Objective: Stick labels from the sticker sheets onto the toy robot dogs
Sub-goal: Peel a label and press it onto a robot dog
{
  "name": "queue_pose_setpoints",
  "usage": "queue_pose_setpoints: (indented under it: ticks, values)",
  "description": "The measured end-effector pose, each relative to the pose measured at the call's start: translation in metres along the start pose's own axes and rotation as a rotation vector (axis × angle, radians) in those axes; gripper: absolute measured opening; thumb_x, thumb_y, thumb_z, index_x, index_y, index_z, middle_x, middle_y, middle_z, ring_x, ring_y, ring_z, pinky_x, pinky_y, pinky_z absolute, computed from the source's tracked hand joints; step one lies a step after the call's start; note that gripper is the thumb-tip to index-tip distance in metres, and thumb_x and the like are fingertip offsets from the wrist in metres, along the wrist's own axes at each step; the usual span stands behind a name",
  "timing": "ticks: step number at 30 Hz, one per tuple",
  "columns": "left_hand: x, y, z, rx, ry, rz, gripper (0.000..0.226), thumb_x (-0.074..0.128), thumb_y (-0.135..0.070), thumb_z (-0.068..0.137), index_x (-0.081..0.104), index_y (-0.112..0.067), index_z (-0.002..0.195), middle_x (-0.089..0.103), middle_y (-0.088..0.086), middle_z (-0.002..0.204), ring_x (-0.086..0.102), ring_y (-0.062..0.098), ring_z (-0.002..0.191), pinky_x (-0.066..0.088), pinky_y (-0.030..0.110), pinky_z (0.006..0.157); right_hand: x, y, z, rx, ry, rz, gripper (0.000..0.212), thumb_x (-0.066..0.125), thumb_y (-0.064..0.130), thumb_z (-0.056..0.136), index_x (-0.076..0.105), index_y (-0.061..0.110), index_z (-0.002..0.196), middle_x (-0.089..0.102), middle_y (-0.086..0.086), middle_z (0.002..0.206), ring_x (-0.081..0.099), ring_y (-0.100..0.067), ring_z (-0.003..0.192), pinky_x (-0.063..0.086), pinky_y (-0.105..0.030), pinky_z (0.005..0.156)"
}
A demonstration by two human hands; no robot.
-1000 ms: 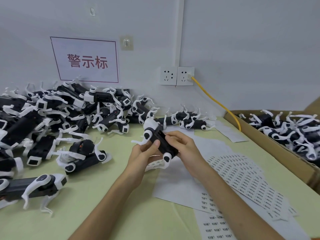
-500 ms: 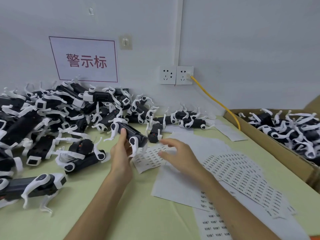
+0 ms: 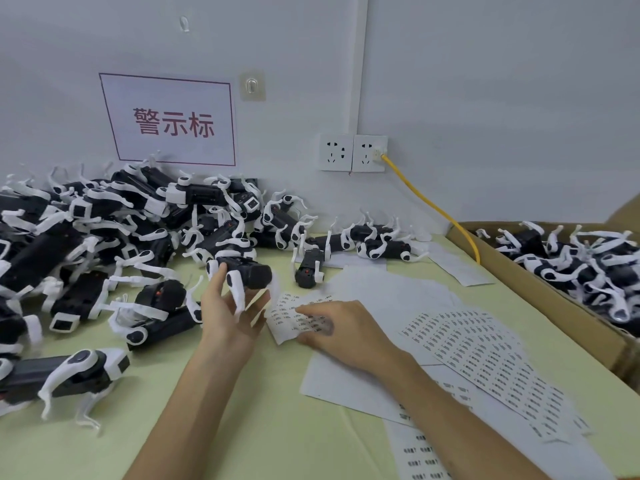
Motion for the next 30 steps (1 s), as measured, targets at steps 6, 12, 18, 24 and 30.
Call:
queue_pose_setpoints:
  ticks: [6,12,18,24,30]
  values:
    - [0.008,-0.001,-0.007,-0.016,0.061,0.11,0.04,0.061,-0.053,0.094,0.072,-0.015,0.101,0.075,0.002,0.094,0.073,0.024,0.085,0.047,0.036,0.079,-0.004,-0.005,0.002,0.05,-0.074,0.011,0.041,0.064,0.051,0.095,0.068,0.031,0.131,0.069,0.011,0.13,0.062,-0.012,0.12,0.043,-0.03,0.106]
    - [0.019,0.004,-0.015,-0.062,0.209,0.189,0.047,0.061,-0.049,0.096,0.069,-0.013,0.125,0.074,0.015,0.115,0.073,0.032,0.083,0.058,0.053,0.09,-0.002,-0.002,0.002,0.011,-0.056,0.011,0.03,0.065,0.034,0.095,0.073,0.031,0.123,0.072,0.01,0.126,0.065,-0.014,0.114,0.045,-0.035,0.103]
    - [0.023,0.007,-0.019,-0.044,0.215,0.278,0.042,0.057,-0.048,0.098,0.074,-0.011,0.109,0.078,0.013,0.109,0.072,0.031,0.088,0.051,0.043,0.086,-0.001,0.0,0.001,-0.005,-0.058,0.13,0.026,0.061,0.03,0.089,0.079,0.029,0.108,0.075,0.011,0.109,0.067,-0.012,0.1,0.05,-0.033,0.092]
    - [0.025,0.006,-0.025,-0.025,0.18,0.33,0.053,0.053,-0.048,0.1,0.072,-0.007,0.073,0.07,0.012,0.075,0.053,0.033,0.083,0.041,0.036,0.068,0.001,0.0,0.003,0.037,-0.097,0.346,0.019,0.062,0.033,0.095,0.077,0.04,0.086,0.073,0.022,0.086,0.065,0.002,0.084,0.045,-0.016,0.075]
    - [0.03,0.006,-0.027,-0.004,0.239,0.38,0.049,0.05,-0.05,0.101,0.071,-0.011,0.08,0.072,0.009,0.078,0.064,0.023,0.062,0.048,0.028,0.054,0.0,0.004,0.003,0.041,-0.107,0.378,0.021,0.067,0.026,0.083,0.075,0.046,0.081,0.072,0.024,0.08,0.065,-0.001,0.078,0.044,-0.01,0.067]
Point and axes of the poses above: each hand's wrist, its own z-axis towards the middle knuckle, its own x-axis out of the palm, y = z × x, the point moved 5 cm from there along z, towards the middle knuckle
